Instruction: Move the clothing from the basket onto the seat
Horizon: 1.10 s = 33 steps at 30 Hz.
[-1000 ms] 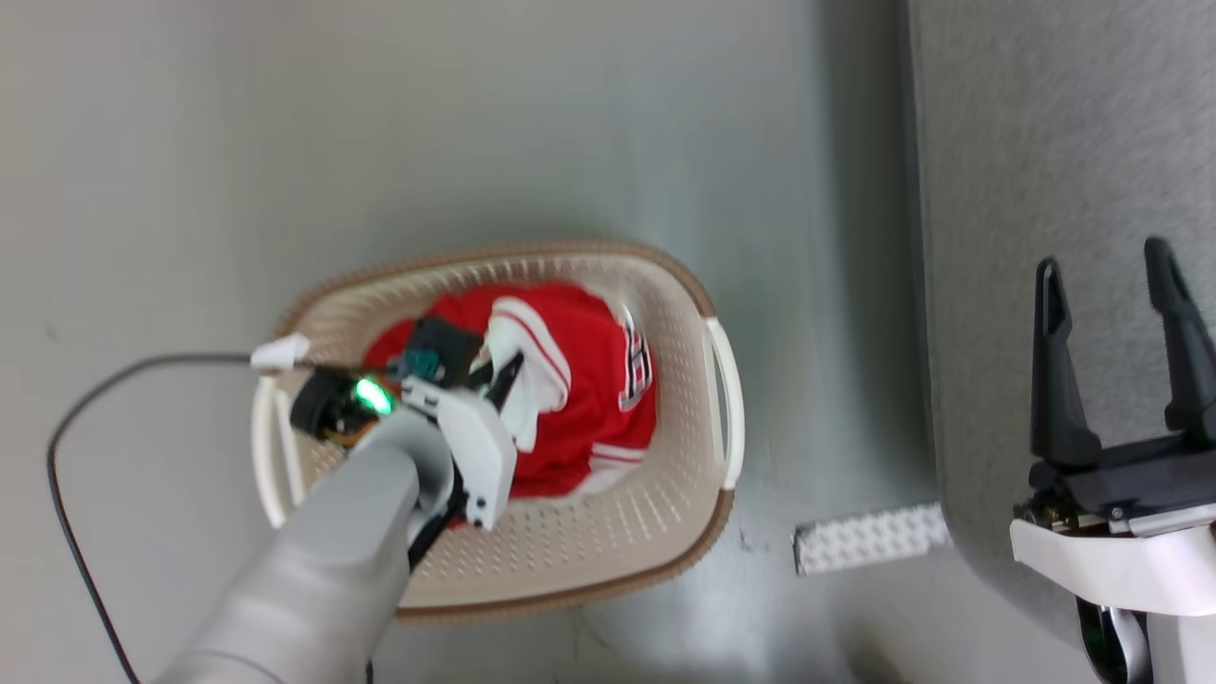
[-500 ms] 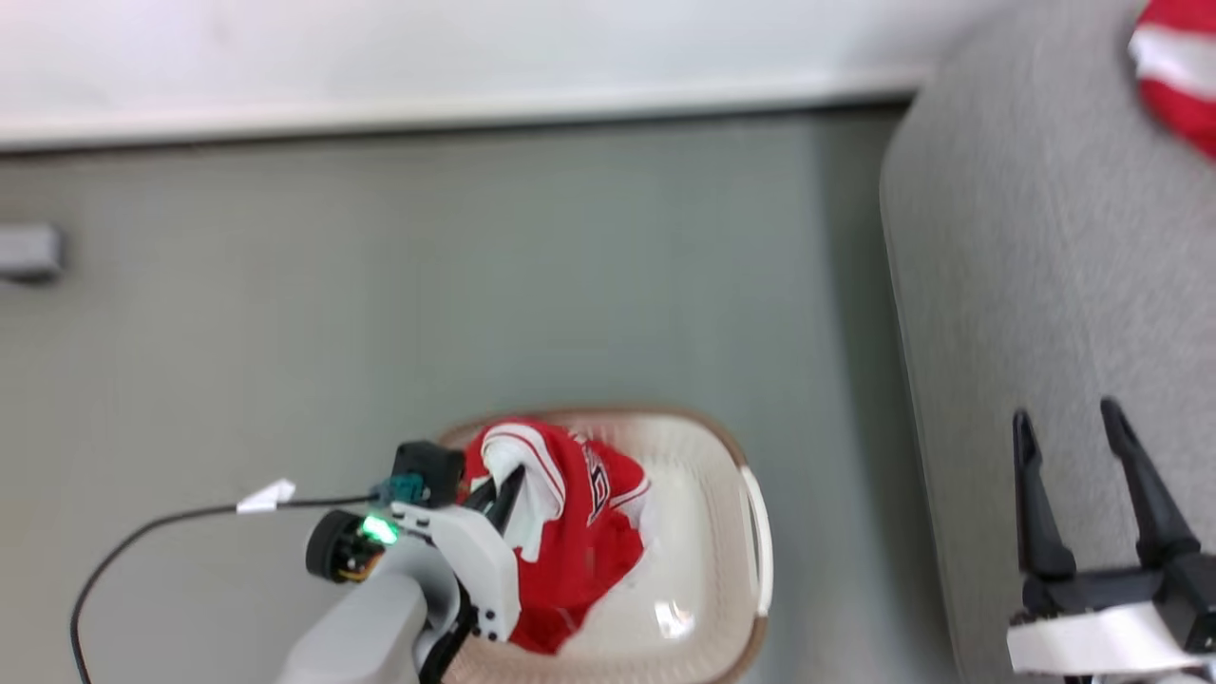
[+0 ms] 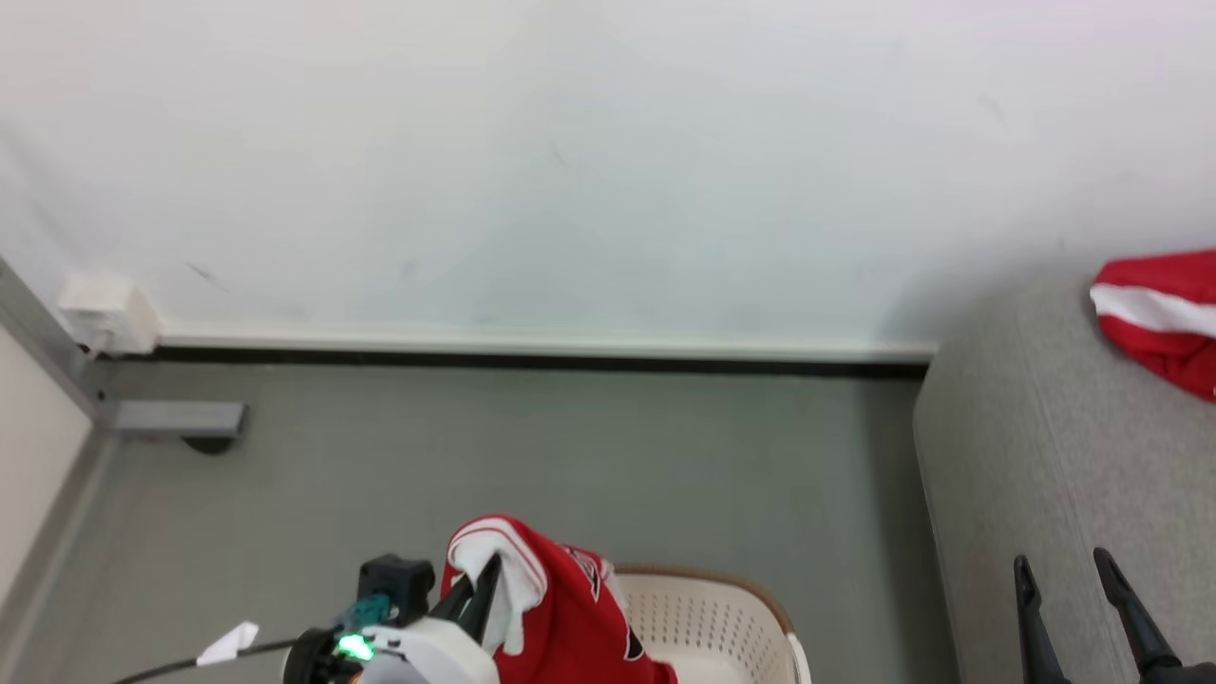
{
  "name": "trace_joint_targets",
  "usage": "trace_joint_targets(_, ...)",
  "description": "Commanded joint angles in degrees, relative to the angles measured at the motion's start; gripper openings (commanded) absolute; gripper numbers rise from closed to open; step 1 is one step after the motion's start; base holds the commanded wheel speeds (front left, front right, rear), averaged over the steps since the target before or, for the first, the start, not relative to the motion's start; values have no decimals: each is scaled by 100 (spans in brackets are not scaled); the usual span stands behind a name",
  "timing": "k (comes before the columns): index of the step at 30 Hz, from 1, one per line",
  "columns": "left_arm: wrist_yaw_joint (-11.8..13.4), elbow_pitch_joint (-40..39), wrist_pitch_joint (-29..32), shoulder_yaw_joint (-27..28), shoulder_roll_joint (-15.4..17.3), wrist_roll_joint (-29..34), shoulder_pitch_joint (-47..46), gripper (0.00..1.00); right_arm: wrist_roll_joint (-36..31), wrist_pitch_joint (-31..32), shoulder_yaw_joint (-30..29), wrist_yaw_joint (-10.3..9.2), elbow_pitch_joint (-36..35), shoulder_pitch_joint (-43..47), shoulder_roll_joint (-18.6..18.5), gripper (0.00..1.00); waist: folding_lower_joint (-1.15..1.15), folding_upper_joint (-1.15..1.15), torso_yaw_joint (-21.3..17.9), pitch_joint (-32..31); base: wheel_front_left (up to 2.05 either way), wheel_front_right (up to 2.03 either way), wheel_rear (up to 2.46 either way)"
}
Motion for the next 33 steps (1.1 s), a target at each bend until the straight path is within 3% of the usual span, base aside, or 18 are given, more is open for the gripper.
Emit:
trace_joint_targets(1, 75, -172, -1, 62, 97, 95, 215, 0, -7, 6, -27, -15, 27, 124, -2, 100, 3, 0, 280, -484, 0, 0, 0)
trace_joint_targets(14, 726, -1671, 8, 488, 783, 253, 1026, 0, 128, 5, 22, -15, 277, 428, -46, 100, 3, 0, 408, -929, 0, 0, 0)
trace_joint_targets(21, 908, -2129, 80, 548, 1076, 279, 1215, 0, 269, 6, 114, -15, 479, 477, -205, 100, 3, 0, 452, -1070, 0, 0, 0)
trace_joint_targets(33, 1069, -2745, 293, 505, 1267, 302, 1325, 0, 345, 5, 230, -15, 594, 567, -146, 100, 3, 0, 478, -1181, 0, 0, 0)
